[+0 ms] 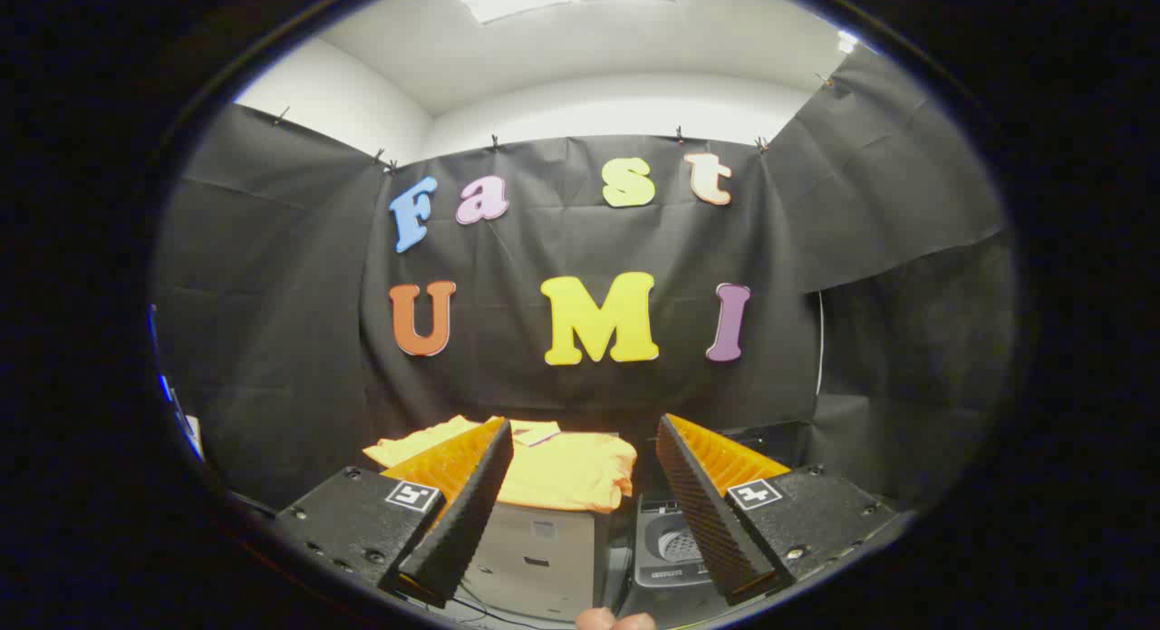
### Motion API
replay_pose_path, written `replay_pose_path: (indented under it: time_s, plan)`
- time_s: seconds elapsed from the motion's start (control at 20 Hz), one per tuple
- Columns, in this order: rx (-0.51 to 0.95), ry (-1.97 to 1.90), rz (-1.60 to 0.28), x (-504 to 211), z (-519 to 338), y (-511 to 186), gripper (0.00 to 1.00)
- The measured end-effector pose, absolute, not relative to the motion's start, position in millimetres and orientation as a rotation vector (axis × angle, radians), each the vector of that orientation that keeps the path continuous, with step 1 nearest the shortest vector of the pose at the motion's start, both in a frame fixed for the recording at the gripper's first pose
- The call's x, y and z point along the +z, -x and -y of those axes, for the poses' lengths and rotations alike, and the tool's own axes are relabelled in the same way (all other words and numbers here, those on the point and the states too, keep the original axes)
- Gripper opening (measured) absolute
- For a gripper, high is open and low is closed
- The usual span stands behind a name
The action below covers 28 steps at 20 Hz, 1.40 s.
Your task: Put the clothes into the washing machine and then close the washing machine lid.
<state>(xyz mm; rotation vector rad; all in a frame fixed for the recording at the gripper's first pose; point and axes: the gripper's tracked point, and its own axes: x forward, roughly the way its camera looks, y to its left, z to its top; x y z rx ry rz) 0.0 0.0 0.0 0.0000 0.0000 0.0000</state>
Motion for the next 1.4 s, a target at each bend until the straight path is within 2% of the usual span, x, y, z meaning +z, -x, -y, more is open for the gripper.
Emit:
replay_pose_path:
  time_s: [0.6,1.05,1.4]
  plan:
    - [-0.025,0.035,-0.077,-21.9,0.5,-4.1,1.00]
    - [-0.106,0.003,-0.177,-47.8,18.7,3.1,1.00]
    - [-0.127,0.022,-0.206,-52.9,-0.8,-1.6,1.00]
